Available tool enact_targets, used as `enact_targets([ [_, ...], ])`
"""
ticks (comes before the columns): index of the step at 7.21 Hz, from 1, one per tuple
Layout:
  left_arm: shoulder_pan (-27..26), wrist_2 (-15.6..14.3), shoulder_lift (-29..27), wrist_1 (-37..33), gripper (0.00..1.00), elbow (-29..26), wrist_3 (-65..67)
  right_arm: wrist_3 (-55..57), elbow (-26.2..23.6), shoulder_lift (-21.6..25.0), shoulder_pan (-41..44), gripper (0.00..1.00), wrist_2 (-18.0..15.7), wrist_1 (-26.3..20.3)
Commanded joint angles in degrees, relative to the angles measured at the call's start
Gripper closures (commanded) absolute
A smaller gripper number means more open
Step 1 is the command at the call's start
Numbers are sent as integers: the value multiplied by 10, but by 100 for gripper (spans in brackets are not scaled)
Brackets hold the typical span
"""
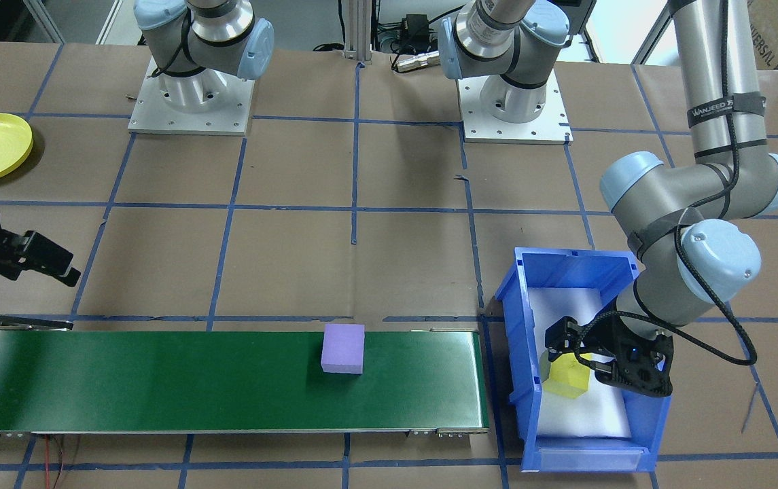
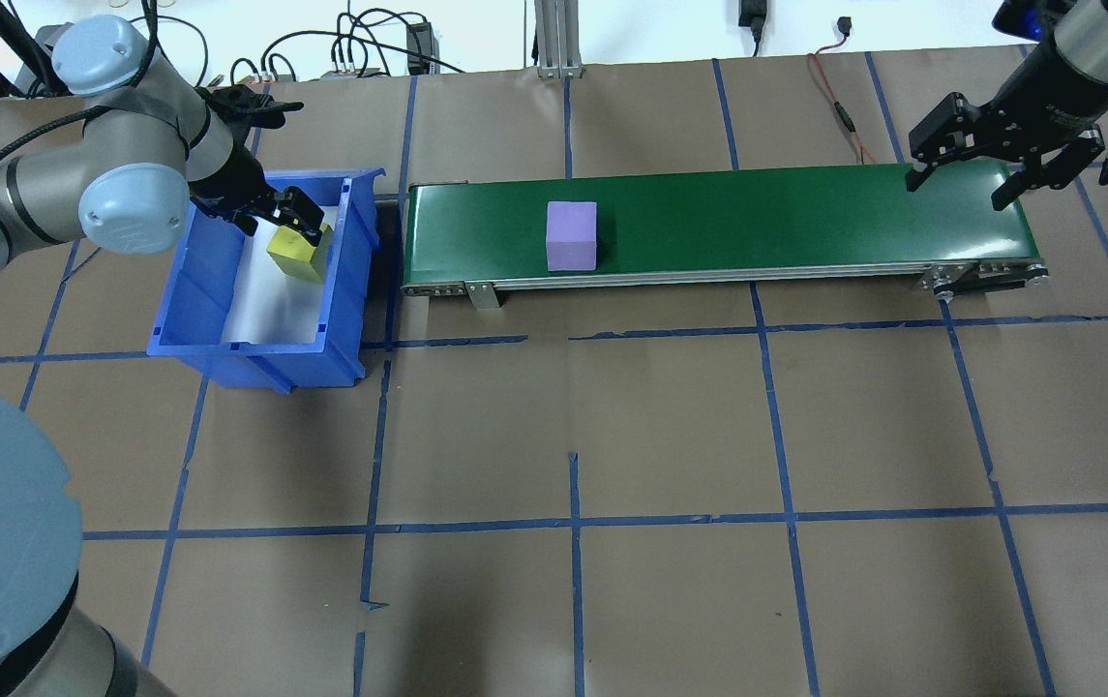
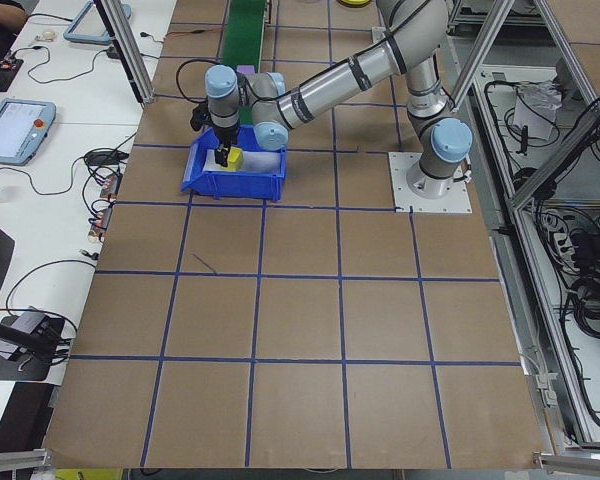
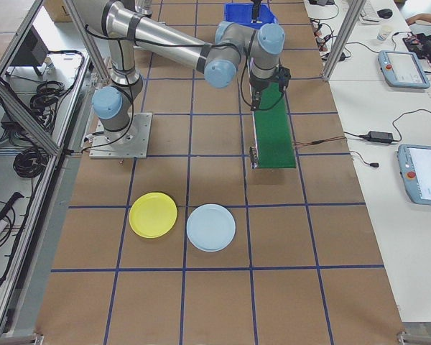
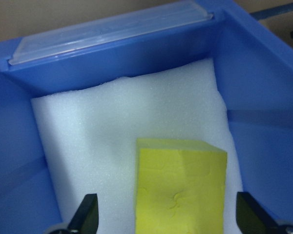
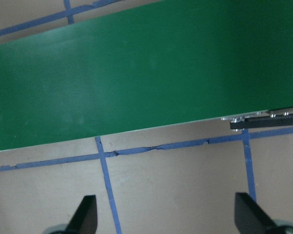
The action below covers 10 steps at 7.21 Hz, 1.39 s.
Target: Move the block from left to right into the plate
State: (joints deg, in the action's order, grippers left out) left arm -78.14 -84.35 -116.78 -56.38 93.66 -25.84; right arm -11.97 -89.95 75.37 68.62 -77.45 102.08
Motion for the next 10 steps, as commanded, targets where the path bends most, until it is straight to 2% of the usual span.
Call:
enact_targets([
  [1,0,-1,-5,0,0,3,18,-39,-5,-58,-13,0,52,92],
  [2,0,0,-10,0,0,3,18,-70,-10,-74,-13,0,82,155],
  [3,0,2,-27,1,0,2,18,-97,-15,-82,-13,0,120,166],
  [4,0,2,-28,1,8,-5,18,-97,-41,-87,-13,0,127,167],
  [5,0,0,-24,1,41,-10,27,-97,-62,-87,-13,0,142,173],
  [6,0,0,-13,1,55,-12,32,-97,-62,-85,-13,0,143,172],
  [7,0,1,12,0,60,-13,34,-91,-63,-85,-13,0,155,172],
  [8,-2,2,47,-8,60,-15,35,-84,-61,-86,-14,0,217,173],
  [9,-14,2,86,-28,60,-15,41,-84,-67,-87,-13,0,219,174],
  [10,-47,20,116,-36,60,-18,72,-84,-66,-87,-14,0,217,174],
])
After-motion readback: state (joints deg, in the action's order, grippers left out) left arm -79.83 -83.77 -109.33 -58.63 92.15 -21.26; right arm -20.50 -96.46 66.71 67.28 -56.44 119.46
